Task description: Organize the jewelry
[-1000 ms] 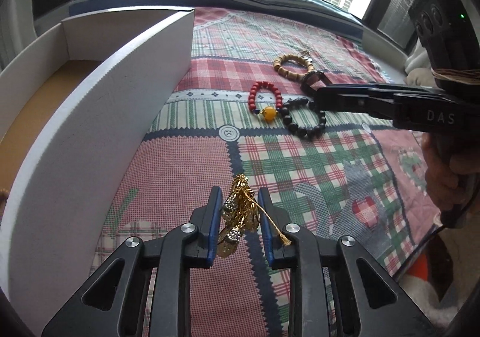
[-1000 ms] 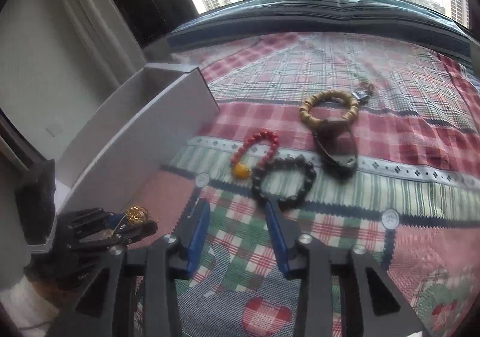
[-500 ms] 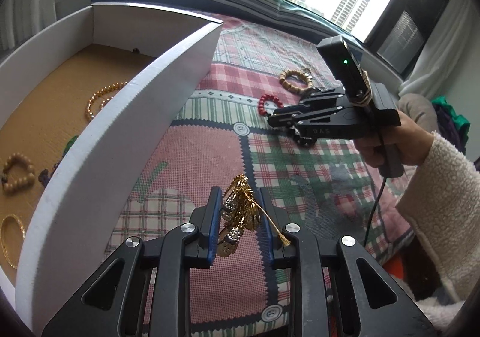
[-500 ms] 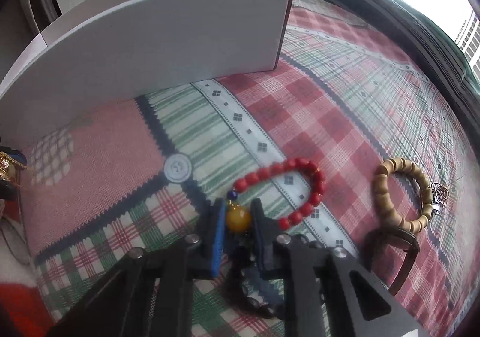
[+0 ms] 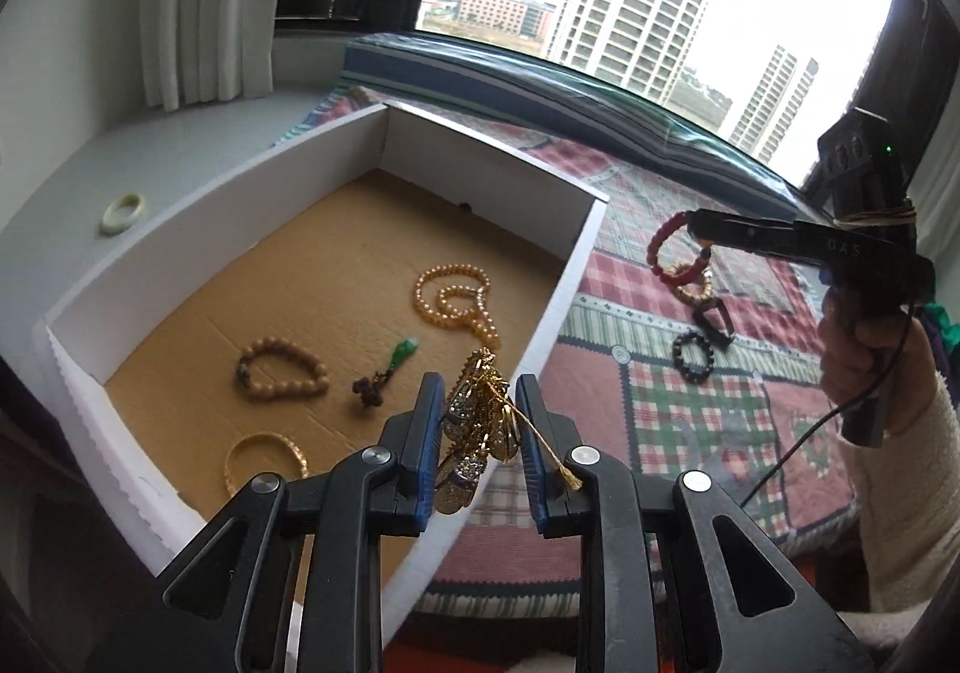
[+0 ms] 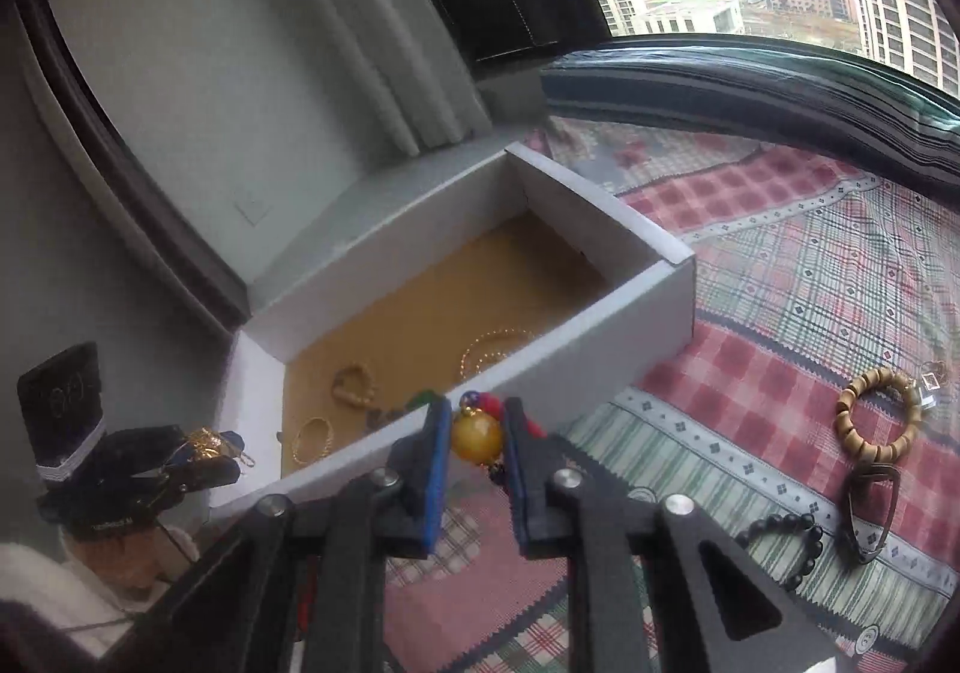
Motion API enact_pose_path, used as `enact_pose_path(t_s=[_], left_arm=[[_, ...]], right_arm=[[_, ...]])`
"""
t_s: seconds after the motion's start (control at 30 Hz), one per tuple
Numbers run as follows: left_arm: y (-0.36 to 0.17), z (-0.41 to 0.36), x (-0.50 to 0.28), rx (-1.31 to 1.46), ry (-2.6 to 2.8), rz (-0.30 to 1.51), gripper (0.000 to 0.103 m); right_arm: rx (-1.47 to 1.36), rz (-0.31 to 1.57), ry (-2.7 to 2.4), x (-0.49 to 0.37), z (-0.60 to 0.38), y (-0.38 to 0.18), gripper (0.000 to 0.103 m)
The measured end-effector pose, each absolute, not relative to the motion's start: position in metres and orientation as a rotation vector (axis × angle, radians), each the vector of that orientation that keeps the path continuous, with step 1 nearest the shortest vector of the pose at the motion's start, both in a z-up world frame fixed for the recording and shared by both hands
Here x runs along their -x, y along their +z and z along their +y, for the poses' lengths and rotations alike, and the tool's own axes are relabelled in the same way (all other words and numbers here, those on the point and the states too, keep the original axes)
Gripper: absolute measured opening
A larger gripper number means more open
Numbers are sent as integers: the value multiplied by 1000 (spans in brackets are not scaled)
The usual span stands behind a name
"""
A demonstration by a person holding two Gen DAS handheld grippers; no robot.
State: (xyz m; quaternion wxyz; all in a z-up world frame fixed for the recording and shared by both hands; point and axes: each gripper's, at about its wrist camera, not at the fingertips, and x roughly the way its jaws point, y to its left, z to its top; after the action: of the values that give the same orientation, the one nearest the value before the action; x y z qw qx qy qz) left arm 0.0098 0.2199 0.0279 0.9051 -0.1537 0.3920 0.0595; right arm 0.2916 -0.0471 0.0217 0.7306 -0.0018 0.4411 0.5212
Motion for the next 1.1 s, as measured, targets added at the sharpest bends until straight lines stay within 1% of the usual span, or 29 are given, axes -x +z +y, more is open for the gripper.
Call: enact_pose_path(t_s=[0.1,0.2,0.37,0.47,0.5,0.57,0.6,0.63,0.67,0.7,0.83,0.9,0.97,1.1], left_arm=[[16,249,-8,323,212,837,23],[-1,262,-10,334,241,873,23],[-34,264,-20,344,252,949,23],[-46,263,-22,339,265,987,25],[-50,262,-22,337,272,1002,27],[-51,262,-22,334,292,1007,41],[-49,262,-19,331,301,993,53],[-45,262,-16,327,314,972,62],[-41,263,-14,321,328,954,65],[-37,263,-11,318,340,938,68],[-25,260,-5,340,339,896,73],[-20,252,-5,338,318,876,74],[-14,238,-9,320,286,862,76],[-9,201,-22,284,188,857,79]], right_arm=[[-28,948,1211,-277,-15,38,17],[-20,950,1264,-267,22,42,17],[32,1001,1305,-251,74,20,17],[126,1012,1295,-235,99,-1,17],[161,1012,1285,-229,105,-8,18],[227,1021,1274,-216,115,-22,20],[254,1026,1266,-212,118,-27,25],[277,1029,1260,-207,120,-30,31],[281,1029,1260,-205,121,-32,42],[266,1026,1263,-204,118,-30,43],[221,977,1247,-207,97,-13,44],[227,924,1217,-205,85,-3,52],[236,880,1182,-202,65,1,58],[260,849,1072,-198,13,-6,60]])
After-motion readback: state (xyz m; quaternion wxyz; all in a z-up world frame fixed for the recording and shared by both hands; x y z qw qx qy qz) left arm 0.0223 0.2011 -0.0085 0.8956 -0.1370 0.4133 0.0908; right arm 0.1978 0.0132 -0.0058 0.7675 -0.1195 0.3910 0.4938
